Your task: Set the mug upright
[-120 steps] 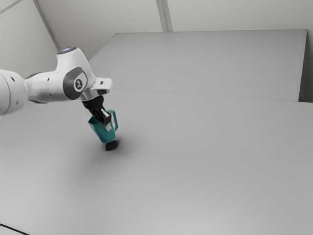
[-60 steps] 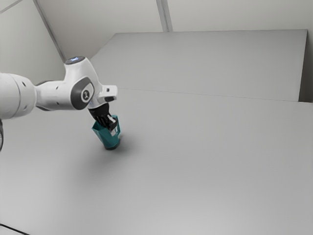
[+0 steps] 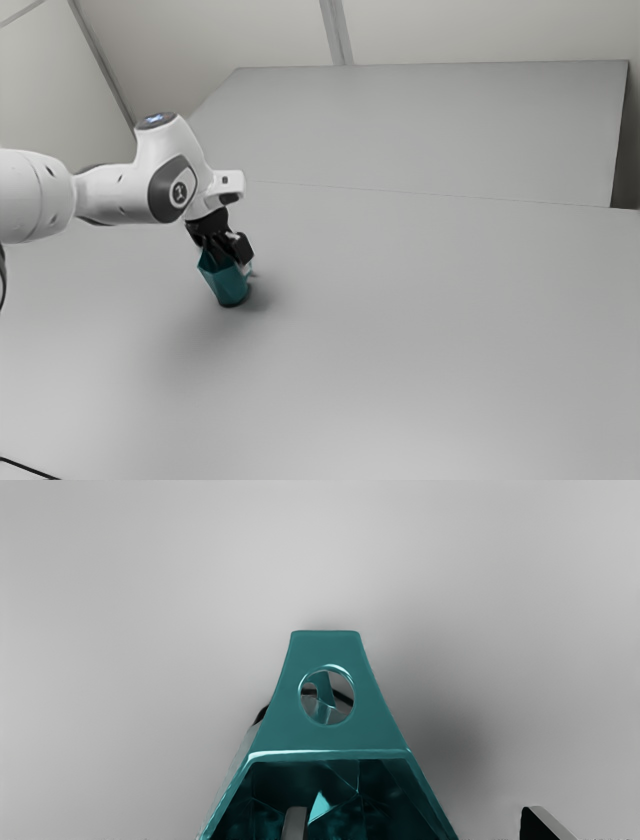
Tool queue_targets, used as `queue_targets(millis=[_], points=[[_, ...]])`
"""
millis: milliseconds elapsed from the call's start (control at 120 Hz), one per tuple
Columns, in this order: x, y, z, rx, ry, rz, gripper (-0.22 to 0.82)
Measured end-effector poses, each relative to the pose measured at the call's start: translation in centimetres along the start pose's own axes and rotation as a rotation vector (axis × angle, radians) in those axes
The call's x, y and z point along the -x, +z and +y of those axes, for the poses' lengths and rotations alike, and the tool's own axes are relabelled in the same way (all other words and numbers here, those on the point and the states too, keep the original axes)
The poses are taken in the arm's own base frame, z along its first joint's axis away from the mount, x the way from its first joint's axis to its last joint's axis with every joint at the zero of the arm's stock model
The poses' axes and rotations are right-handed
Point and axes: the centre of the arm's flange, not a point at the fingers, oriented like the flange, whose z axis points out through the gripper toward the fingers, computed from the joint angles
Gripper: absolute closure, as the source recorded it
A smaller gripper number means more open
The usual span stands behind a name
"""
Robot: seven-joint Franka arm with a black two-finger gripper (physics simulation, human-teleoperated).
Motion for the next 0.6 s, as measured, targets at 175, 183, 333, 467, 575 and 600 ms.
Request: queue_targets(millis=[175,183,333,467,575,600], points=[[-0.5,-4.5,-0.1,0.007,-0.011,0.021,0.06],[-0.6,-4.8,-0.2,0.007,-0.011,0.023,0.06],[-2.3,-11.0,-0.5,0.005,-0.009,0.048,0.03],[-2.3,-15.9,-0.3,0.004,-0.005,0.059,0.02],[-1.5,-19.6,0.0,0.0,-0.003,0.057,0.01],[-1.3,-20.3,0.0,0.0,-0.003,0.056,0.01]])
